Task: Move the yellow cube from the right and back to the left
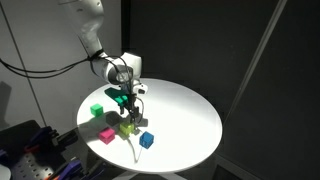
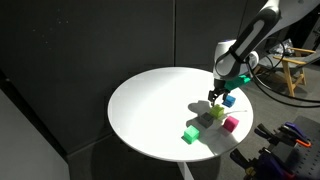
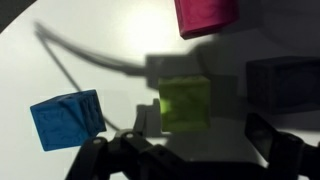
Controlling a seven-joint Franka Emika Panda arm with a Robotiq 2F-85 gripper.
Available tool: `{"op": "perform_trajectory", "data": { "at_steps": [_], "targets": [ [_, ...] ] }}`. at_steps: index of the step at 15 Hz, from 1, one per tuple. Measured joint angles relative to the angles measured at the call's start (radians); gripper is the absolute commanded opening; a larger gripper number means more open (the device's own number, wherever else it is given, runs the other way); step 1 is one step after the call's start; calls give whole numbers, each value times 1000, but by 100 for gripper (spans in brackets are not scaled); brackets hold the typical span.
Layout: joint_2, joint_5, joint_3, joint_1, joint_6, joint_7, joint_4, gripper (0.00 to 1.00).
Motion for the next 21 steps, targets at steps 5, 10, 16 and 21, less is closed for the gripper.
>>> {"op": "perform_trajectory", "data": {
  "at_steps": [5, 10, 16, 21],
  "targets": [
    [-1, 0, 0, 0, 0, 0, -4, 100],
    [5, 0, 0, 0, 4, 0, -5, 100],
    [24, 0, 0, 0, 26, 0, -5, 100],
    [34, 0, 0, -1, 36, 0, -5, 100]
  ]
}}
